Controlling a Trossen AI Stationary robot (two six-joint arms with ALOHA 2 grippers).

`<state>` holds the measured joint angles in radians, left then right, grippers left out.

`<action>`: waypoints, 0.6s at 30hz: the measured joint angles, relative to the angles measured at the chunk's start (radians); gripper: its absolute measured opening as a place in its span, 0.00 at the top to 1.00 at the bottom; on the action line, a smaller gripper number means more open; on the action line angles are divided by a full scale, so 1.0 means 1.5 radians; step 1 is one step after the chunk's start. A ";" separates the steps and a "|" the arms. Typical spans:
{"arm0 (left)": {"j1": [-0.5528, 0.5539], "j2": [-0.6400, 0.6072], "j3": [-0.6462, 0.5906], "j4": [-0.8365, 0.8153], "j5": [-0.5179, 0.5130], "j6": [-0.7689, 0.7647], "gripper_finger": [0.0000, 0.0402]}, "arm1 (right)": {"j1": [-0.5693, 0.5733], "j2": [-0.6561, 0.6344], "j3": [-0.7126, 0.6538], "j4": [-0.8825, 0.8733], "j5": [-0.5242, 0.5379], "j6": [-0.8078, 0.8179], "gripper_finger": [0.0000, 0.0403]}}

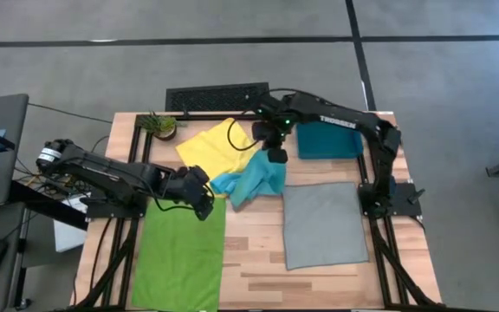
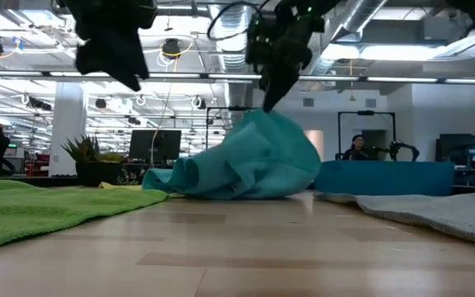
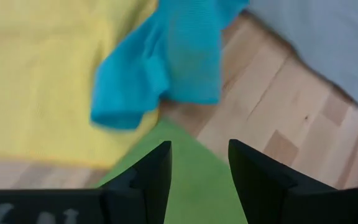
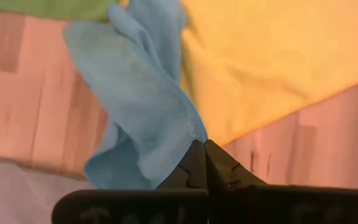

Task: Fold microfiber towels
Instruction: Fold the blue microfiber cloth

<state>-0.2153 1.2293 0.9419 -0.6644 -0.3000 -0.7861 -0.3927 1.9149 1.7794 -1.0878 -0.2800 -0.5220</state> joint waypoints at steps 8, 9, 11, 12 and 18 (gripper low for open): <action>0.064 0.000 -0.061 0.164 -0.018 0.167 0.62 | 0.021 -0.039 0.000 0.006 0.049 0.007 1.00; 0.076 0.000 -0.072 0.179 -0.015 0.174 0.63 | 0.025 -0.042 0.000 0.005 0.049 0.007 1.00; 0.102 0.000 -0.096 0.220 0.007 0.180 0.64 | 0.034 -0.045 0.000 0.007 0.049 0.007 1.00; 0.115 0.000 -0.106 0.248 0.028 0.185 0.64 | 0.038 -0.045 0.000 0.008 0.049 0.007 1.00; 0.166 0.000 -0.180 0.425 0.132 0.197 0.71 | 0.064 -0.045 0.000 0.008 0.073 0.007 1.00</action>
<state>0.0330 1.2293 0.6714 -0.0265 -0.1014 -0.4902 -0.2969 1.8473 1.7794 -1.0759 -0.1705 -0.5118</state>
